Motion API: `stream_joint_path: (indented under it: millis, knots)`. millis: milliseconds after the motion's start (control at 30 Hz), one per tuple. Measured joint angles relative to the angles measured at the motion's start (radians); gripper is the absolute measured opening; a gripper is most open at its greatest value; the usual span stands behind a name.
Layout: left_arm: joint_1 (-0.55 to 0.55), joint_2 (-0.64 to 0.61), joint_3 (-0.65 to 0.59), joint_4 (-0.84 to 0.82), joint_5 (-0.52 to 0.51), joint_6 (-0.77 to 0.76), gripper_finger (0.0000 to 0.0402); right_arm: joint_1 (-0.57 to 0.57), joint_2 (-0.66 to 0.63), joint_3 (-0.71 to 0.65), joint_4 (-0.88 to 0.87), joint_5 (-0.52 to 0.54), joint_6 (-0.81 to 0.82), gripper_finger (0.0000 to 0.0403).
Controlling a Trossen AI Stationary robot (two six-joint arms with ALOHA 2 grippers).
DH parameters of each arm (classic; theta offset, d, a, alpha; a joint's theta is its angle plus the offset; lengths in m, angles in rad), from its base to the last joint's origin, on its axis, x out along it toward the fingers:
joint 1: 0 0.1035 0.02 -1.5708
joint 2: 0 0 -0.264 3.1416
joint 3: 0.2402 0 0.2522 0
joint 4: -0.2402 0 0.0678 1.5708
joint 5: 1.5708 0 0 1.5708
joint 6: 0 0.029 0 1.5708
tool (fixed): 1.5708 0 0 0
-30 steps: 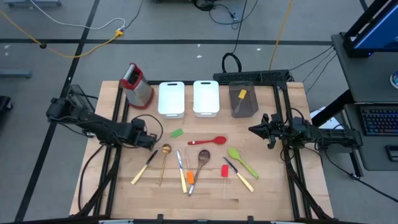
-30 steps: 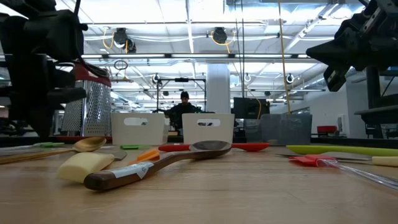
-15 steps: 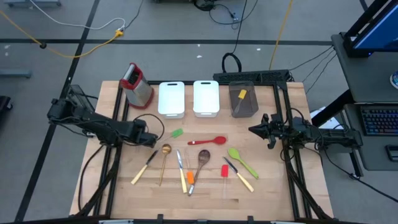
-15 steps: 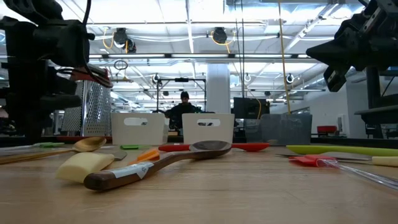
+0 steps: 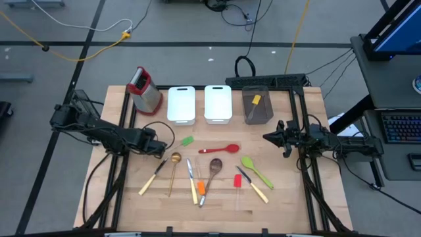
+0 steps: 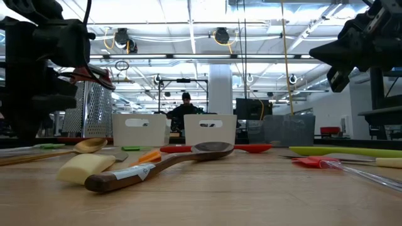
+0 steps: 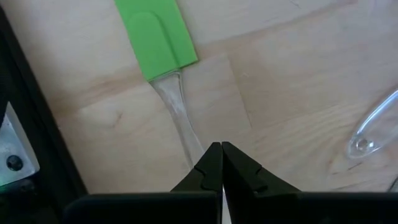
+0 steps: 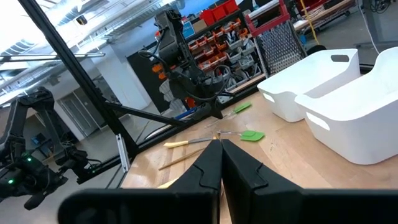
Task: Pick & Place Kitchen Items
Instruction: Put the green silicone spatula into the black bin
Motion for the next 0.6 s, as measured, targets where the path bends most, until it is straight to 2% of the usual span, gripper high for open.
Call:
stream_joint_path:
  millis: [200,300,467,600]
  knots:
    - [0.025,0.0,0.0,0.011,0.007,-0.044,0.0019,0.0,0.0,0.0,-0.006,0.001,-0.028,0.0]
    - [0.035,0.0,0.0,0.074,0.014,-0.052,0.0017,0.0,0.0,0.0,-0.016,0.001,-0.027,0.0]
    - [0.047,0.0,0.0,0.247,-0.007,0.071,0.0009,0.0,0.0,0.0,-0.016,0.001,-0.022,0.0]
    - [0.056,0.0,0.0,0.304,-0.046,0.125,0.0031,0.0,0.0,0.0,-0.016,0.001,-0.021,0.0]
